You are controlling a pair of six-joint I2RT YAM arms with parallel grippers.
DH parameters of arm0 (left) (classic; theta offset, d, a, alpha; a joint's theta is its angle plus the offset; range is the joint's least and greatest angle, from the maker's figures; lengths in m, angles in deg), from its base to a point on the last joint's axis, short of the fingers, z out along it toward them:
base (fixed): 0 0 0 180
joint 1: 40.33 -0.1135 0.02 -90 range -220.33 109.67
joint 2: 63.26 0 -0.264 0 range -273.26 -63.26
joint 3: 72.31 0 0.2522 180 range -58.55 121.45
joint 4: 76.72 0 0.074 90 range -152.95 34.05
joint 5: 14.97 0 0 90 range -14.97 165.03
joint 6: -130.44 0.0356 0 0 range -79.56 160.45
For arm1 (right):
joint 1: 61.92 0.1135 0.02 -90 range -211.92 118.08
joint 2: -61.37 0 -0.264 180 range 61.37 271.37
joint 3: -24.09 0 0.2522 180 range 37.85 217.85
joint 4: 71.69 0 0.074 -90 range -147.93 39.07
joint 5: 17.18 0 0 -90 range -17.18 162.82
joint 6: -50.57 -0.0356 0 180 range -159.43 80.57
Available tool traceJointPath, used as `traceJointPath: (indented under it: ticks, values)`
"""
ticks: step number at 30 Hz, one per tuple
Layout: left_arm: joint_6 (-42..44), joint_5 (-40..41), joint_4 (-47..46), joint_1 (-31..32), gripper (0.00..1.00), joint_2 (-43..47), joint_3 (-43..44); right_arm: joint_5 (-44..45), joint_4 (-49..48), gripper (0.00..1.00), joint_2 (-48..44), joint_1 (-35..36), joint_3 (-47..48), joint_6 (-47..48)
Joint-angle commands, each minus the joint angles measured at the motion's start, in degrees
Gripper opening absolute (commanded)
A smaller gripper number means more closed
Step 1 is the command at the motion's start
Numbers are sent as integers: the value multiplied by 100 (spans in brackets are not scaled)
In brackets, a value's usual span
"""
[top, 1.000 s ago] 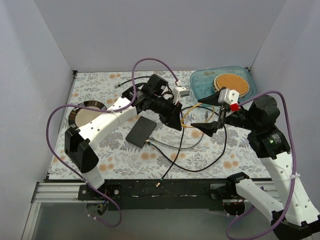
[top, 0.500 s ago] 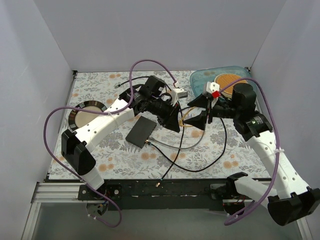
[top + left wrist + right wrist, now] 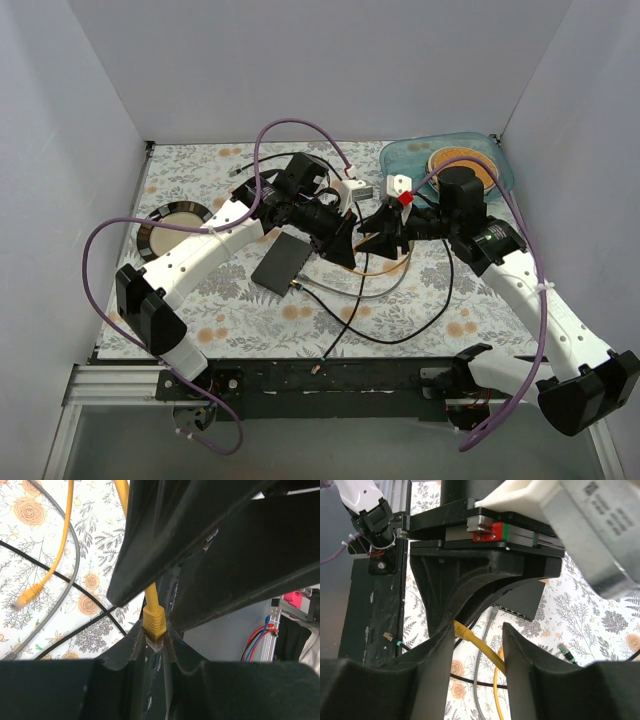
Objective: Insert the plug into the switch port
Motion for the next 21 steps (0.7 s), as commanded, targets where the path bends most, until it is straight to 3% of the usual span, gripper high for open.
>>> traceJointPath:
  ticks: [1, 6, 10, 21]
  values:
    - [142, -75, -297, 20, 3, 482, 203, -57, 430, 45, 120, 222, 213, 171]
    - [282, 118, -149, 20, 0, 526, 325, -223, 772, 43, 216, 275, 257, 346]
    - [405, 215, -52, 20, 0, 499, 405, -268, 1140, 33, 348, 345, 362, 521]
    - [519, 505, -263, 12, 0, 666, 466, -400, 1713, 33, 832, 591, 538, 716]
